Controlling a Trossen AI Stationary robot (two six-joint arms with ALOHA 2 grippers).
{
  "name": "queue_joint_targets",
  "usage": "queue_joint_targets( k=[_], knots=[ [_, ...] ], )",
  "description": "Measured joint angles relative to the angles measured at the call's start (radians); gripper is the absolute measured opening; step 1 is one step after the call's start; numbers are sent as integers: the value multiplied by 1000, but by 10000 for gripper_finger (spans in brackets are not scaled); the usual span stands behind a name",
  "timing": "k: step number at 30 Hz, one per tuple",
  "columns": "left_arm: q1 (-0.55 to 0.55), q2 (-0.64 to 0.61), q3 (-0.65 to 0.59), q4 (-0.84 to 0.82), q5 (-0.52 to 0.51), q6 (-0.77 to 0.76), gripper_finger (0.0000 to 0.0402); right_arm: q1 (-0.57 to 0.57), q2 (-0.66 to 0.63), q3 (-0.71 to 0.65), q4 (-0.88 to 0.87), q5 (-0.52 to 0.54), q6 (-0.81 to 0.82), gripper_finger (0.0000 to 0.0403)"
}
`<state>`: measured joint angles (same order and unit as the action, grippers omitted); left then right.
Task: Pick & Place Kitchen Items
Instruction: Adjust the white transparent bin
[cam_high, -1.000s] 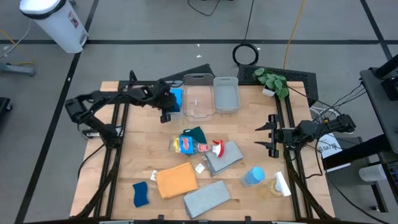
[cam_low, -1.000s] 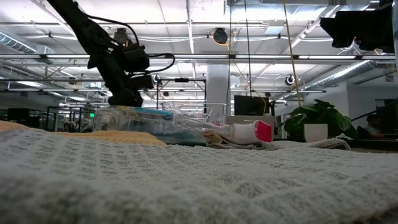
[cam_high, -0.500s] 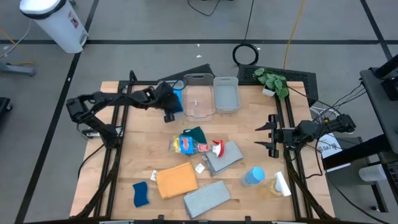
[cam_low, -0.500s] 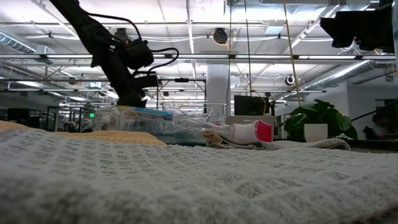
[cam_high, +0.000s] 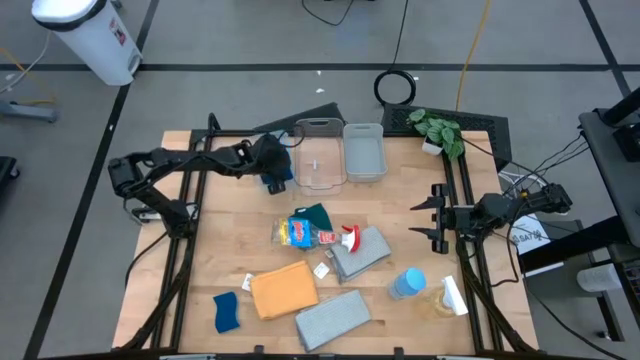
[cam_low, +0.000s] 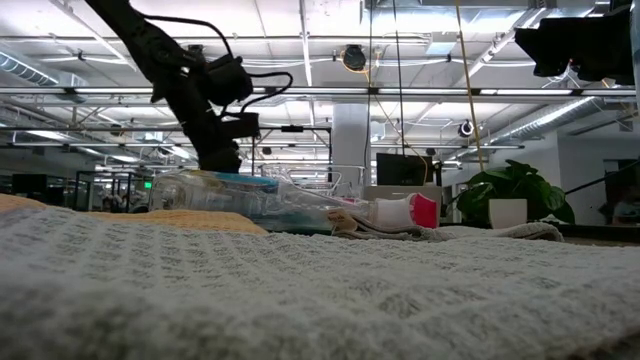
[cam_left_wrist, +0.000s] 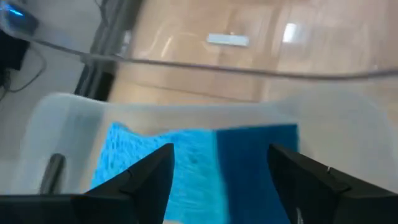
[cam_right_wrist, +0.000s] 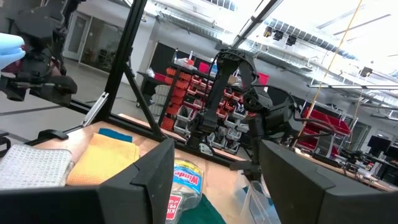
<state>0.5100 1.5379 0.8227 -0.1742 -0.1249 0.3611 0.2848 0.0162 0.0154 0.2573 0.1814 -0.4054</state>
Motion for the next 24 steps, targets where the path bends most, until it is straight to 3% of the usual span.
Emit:
queue_joint_targets(
  k=[10, 17, 21, 24],
  knots=[
    [-15, 0, 200, -168, -25, -35, 258, 0, 0, 0, 0, 0, 0, 206],
    [7, -1, 386, -561, -263, -272, 257, 0, 0, 0, 0, 0, 0, 206],
    [79, -27, 381, -721, -415, -479, 257, 0, 0, 0, 0, 0, 0, 205],
    [158, -47, 336, -759, -429, -621, 257, 0, 0, 0, 0, 0, 0, 206]
  ],
)
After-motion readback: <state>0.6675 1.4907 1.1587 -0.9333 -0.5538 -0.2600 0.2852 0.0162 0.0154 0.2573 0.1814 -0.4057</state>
